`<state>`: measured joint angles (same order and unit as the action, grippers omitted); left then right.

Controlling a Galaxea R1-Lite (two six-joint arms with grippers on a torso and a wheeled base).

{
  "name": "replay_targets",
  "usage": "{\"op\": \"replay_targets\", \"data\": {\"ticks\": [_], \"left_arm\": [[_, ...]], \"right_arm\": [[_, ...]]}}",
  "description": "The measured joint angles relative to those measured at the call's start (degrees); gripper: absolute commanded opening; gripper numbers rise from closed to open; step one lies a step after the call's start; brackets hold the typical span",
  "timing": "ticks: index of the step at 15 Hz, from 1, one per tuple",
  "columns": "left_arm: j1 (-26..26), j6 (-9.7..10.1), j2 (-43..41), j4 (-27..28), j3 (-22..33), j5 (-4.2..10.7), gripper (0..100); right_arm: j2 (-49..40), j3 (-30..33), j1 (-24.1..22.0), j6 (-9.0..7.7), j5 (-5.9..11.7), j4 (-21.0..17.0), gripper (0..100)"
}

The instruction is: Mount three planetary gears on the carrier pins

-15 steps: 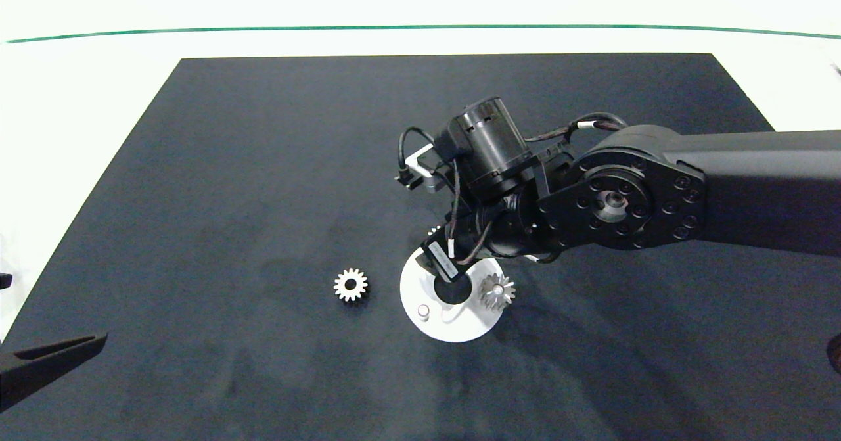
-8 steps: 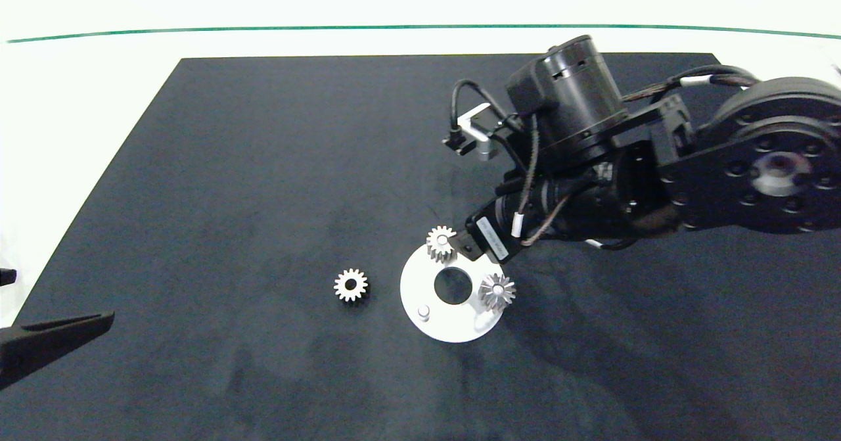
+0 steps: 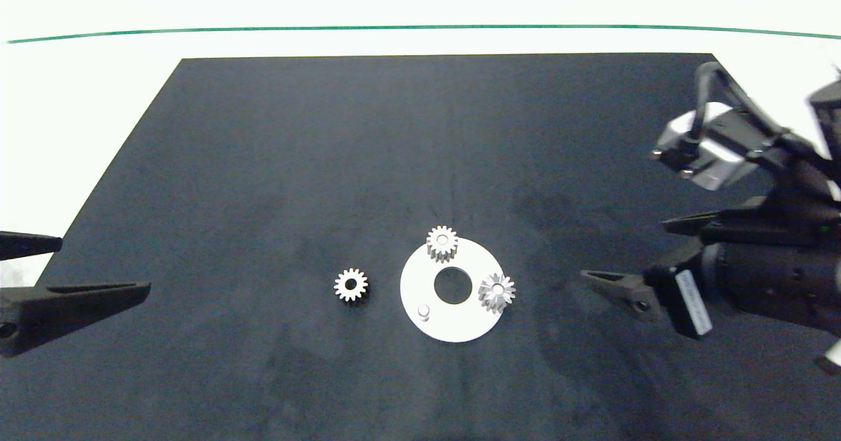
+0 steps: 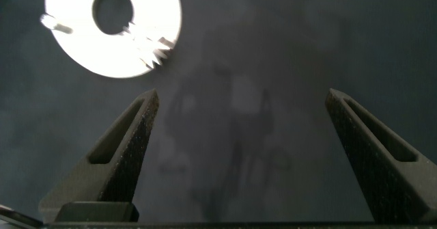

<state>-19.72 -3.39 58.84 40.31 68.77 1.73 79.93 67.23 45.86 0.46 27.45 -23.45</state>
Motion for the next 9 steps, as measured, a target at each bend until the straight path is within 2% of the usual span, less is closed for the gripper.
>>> {"op": "replay_targets", "data": {"ticks": [1, 3, 5, 6, 8, 9], "left_arm": [[-0.4, -1.34, 1.1, 0.9, 0.1, 0.0, 100], [-1.5, -2.8, 4.8, 1.5, 0.2, 0.09, 100], [-3.8, -3.33, 9.1, 1.1, 0.3, 0.94, 100], [-4.4, -3.46, 11.0, 0.2, 0.3, 1.62, 100], [-6.4, -4.85, 16.0, -3.9, 0.4, 2.9, 100], [-7.3, -5.45, 17.9, -5.8, 0.5, 3.06, 100]], "right_arm": [[-4.1, -2.5, -0.5, 0.02, 0.51, 0.2, 100], [-11.8, -5.9, -1.9, -0.44, 1.05, 0.5, 100], [-17.2, -6.5, -3.2, -2.41, 1.35, 1.2, 100], [-18.8, -6.3, -3.5, -2.78, 1.4, 1.3, 100], [-21.6, -6.3, -3.9, -5.47, 1.26, 1.4, 100], [-22.6, -6.4, -3.9, -6.06, 1.15, 1.4, 100]]}}
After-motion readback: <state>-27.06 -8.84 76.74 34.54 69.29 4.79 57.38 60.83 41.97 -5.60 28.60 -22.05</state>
